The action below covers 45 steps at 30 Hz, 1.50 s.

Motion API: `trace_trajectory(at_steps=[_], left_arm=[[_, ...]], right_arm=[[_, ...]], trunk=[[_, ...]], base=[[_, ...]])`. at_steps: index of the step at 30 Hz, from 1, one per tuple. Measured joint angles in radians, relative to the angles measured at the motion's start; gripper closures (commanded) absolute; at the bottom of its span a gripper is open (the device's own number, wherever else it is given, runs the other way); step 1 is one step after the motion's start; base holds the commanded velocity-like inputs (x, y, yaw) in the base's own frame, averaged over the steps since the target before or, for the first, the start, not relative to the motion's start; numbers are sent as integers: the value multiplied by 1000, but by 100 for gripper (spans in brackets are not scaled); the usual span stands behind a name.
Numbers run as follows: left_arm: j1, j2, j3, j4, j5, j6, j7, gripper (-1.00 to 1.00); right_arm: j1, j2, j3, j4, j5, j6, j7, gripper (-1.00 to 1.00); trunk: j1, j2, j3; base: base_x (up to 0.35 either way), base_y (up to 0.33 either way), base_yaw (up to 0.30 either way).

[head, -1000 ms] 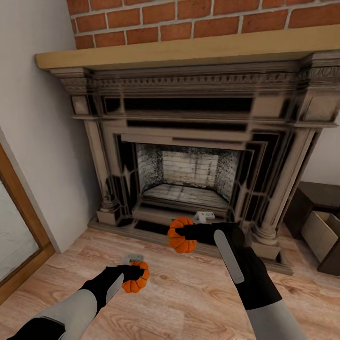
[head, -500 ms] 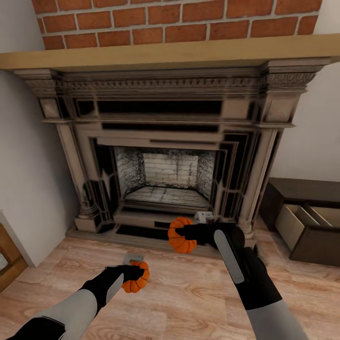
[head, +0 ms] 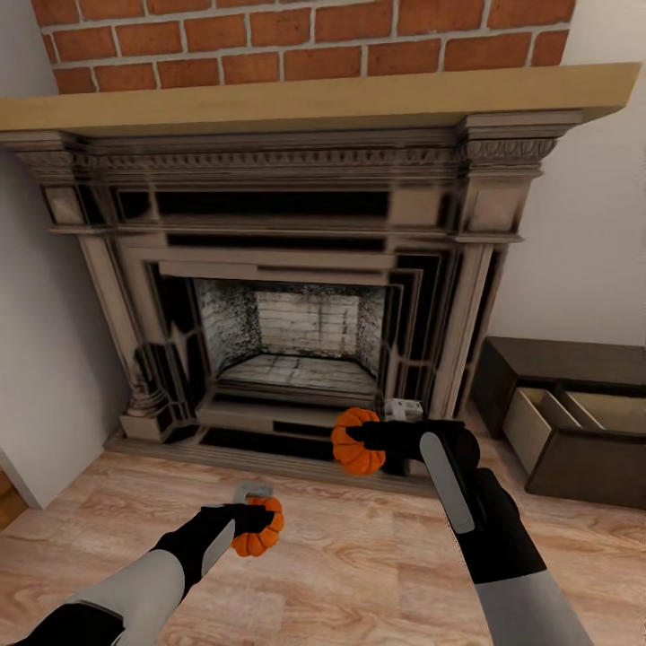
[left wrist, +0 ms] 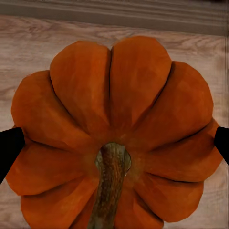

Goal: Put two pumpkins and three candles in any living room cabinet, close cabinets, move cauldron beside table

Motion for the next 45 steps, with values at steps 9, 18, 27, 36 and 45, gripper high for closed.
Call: trace_trajectory(at_steps=[9,18,27,36,45], left_arm=[[-1,0,-1,0,0,0,0,100],[0,-1,-1,0,0,0,0,100],[-1,-2,-1,-1,0,-1,-2,100],[0,-4,-1,0,0,0,-3,100],[0,-6,-1,0,-1,-1,-3,100]], right_arm=[[0,-5,-7,2,8,0,-1,100],[10,-31,-9,21,26,0,-18,100],[18,-107,-16,284,14,0,-31,100],[31,-106,-155,335,3,-1,-19,100],[62,-108,-170,346,-2,-12,-12,100]], trunk=[[0,0,0],[0,0,0],[0,0,0],[0,0,-1],[0,0,-10]], base=[[-56,-272,0],[-15,-278,0],[-1,-124,0],[0,-5,-139],[0,0,-207]])
